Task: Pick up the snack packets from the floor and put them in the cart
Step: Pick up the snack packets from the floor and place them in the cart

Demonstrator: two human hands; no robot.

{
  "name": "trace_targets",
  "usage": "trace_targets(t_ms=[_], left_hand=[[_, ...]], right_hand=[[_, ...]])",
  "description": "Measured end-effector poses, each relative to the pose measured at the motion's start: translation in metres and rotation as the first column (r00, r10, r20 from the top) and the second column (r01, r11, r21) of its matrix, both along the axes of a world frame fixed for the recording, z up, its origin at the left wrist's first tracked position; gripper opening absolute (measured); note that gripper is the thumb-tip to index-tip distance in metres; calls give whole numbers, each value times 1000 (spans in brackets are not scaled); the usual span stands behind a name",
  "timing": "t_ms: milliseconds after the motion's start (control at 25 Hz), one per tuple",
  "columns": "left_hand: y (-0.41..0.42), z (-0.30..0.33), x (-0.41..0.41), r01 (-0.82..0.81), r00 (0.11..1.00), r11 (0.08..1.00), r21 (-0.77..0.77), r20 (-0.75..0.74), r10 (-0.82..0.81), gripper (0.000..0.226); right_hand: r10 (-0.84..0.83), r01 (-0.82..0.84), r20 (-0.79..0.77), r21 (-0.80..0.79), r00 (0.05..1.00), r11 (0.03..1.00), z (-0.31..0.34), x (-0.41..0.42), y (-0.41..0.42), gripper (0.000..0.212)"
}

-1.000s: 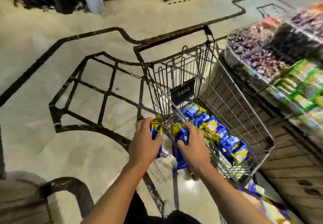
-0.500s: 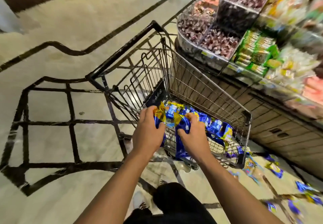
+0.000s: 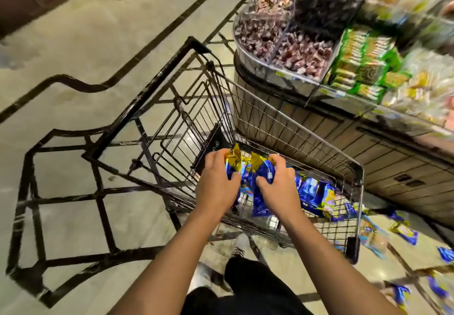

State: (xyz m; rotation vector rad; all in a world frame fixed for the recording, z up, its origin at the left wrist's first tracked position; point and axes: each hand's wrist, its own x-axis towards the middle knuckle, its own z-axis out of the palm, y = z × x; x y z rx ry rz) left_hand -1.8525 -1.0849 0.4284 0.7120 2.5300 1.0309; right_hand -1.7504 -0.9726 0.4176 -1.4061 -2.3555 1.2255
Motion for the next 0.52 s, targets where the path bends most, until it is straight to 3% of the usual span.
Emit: trace_targets(t_ms=[520], left_hand=[[110, -32, -82, 105, 994, 992, -66, 30, -103, 52]], right_hand=[[-64, 67, 64, -45, 996, 997, -20, -65, 98, 62]])
